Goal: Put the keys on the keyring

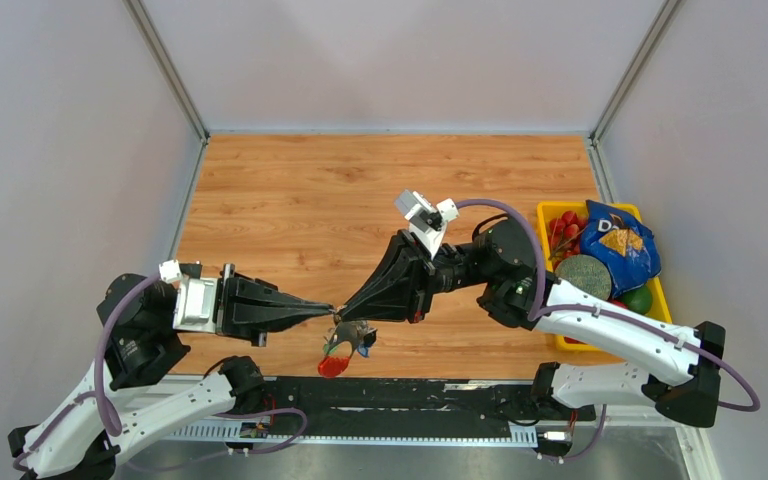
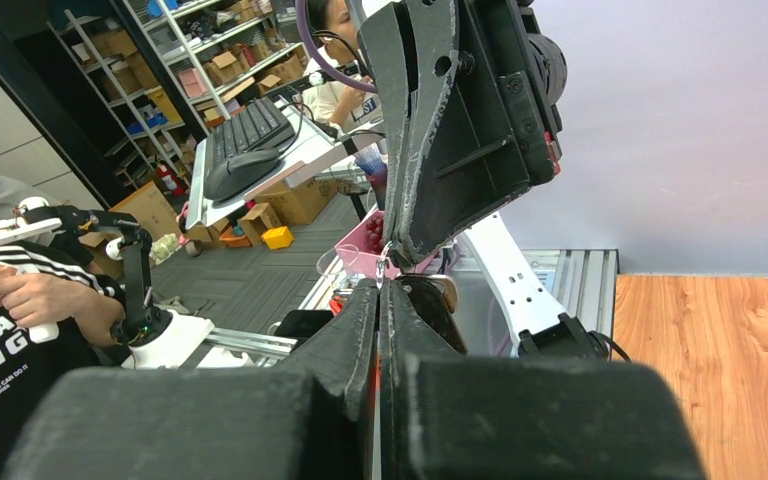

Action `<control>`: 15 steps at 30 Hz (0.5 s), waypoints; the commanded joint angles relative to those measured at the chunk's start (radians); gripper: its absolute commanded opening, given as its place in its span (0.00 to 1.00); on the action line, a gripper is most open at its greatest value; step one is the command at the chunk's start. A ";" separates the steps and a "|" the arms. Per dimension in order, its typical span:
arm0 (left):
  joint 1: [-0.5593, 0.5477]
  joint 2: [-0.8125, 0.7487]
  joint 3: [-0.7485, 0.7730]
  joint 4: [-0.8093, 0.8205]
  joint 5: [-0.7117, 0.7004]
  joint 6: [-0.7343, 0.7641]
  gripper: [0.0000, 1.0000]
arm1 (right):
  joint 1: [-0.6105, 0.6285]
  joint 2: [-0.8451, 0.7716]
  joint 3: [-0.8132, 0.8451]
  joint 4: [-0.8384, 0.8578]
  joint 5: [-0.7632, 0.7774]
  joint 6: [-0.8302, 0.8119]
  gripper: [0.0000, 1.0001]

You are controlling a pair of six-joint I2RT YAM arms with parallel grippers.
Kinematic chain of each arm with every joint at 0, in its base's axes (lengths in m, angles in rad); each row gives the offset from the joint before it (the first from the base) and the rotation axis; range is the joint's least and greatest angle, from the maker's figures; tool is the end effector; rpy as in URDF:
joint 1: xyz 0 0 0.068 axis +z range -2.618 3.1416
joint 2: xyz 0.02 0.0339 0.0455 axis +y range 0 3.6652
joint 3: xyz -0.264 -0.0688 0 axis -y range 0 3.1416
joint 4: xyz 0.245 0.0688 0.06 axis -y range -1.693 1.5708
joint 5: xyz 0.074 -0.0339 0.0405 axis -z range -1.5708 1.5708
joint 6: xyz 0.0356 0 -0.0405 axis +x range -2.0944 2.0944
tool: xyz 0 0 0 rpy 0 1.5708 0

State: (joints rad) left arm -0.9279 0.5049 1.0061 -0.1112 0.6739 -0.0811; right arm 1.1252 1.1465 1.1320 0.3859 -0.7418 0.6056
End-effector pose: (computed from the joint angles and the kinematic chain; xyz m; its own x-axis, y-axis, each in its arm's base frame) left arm 0.0237 -0.0687 0.4502 0.1485 -0.3038 -0.9411 0.9867 -0.0182 0.1615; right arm 0.0863 0.2365 0.4469 -0.4046 0.1267 -0.9057 -0.8591 -0.3922 0.3289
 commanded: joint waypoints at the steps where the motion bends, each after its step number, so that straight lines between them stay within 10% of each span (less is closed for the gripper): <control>1: -0.003 -0.002 -0.006 0.040 0.009 0.003 0.00 | 0.007 -0.005 0.028 0.036 0.033 0.012 0.00; 15: -0.002 -0.003 -0.005 0.032 0.012 0.003 0.00 | 0.020 0.053 0.066 -0.061 -0.049 -0.056 0.00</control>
State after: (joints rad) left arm -0.9279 0.5003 1.0023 -0.1123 0.6739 -0.0811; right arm 1.1362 1.1637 1.1473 0.3683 -0.7631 0.5957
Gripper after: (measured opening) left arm 0.008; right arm 0.006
